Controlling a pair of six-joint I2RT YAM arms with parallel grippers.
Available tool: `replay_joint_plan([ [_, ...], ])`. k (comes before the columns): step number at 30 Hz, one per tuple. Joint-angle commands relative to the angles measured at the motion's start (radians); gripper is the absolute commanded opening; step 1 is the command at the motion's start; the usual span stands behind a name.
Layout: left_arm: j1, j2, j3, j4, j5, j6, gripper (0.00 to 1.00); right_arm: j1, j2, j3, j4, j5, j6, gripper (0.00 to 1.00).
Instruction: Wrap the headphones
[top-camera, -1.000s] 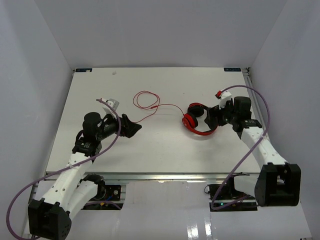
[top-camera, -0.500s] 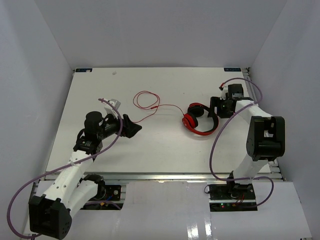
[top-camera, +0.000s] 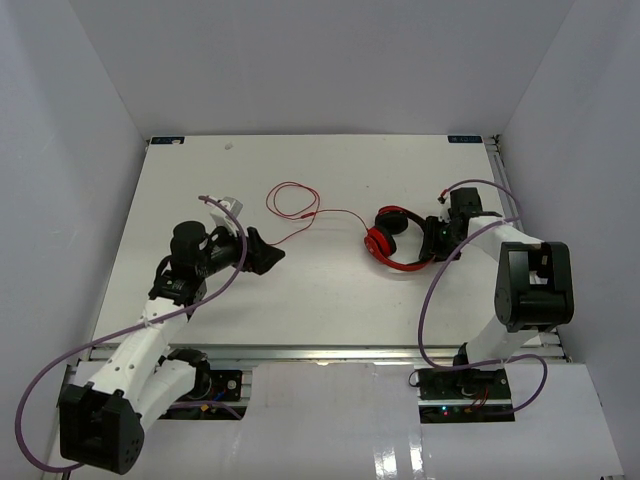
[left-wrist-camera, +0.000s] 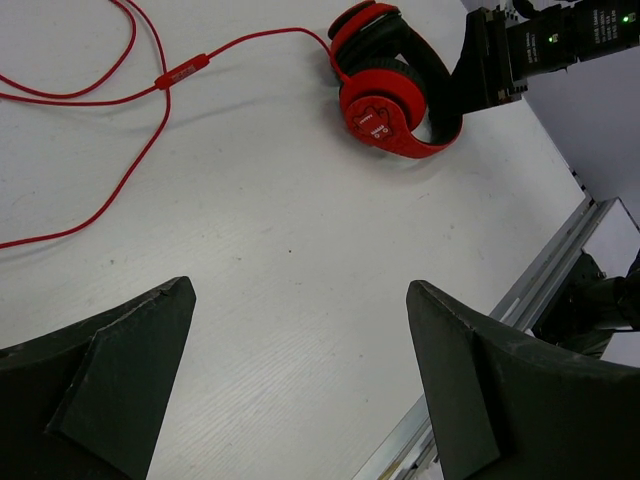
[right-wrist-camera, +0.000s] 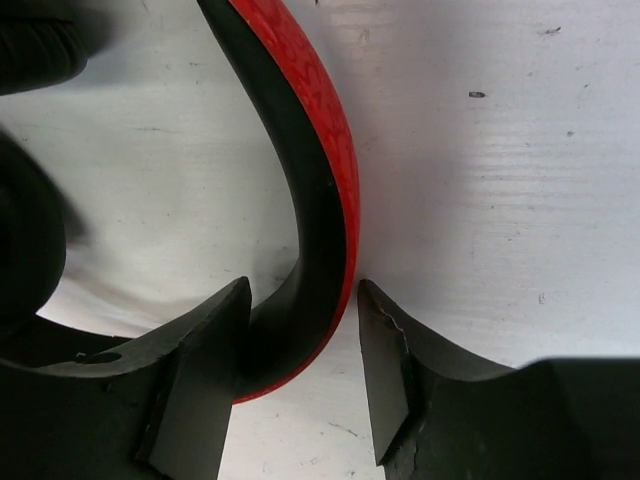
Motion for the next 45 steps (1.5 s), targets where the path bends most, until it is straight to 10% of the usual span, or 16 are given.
replay_joint_plan([
  [1, -0.006, 0.012, -0.001, 0.159, 0.088, 0.015, 0.98, 0.005, 0.067, 0.03, 0.025, -0.003, 0.047, 0.44],
  [6, -0.136, 0.08, 0.07, 0.181, 0.058, 0.261, 0.98, 0.003, 0.053, 0.056, 0.043, 0.003, 0.022, 0.09],
  [13, -0.273, 0.276, 0.162, 0.201, 0.071, 0.714, 0.98, 0.01, -0.221, 0.014, 0.159, 0.065, -0.277, 0.08],
  [22, -0.364, 0.271, 0.13, 0.278, 0.111, 0.821, 0.98, 0.01, -0.51, 0.035, 0.186, -0.078, -0.419, 0.08],
  [45, -0.432, 0.456, 0.048, 0.57, 0.0, 0.738, 0.91, -0.047, -0.538, 0.401, 0.062, -0.381, -0.148, 0.08],
])
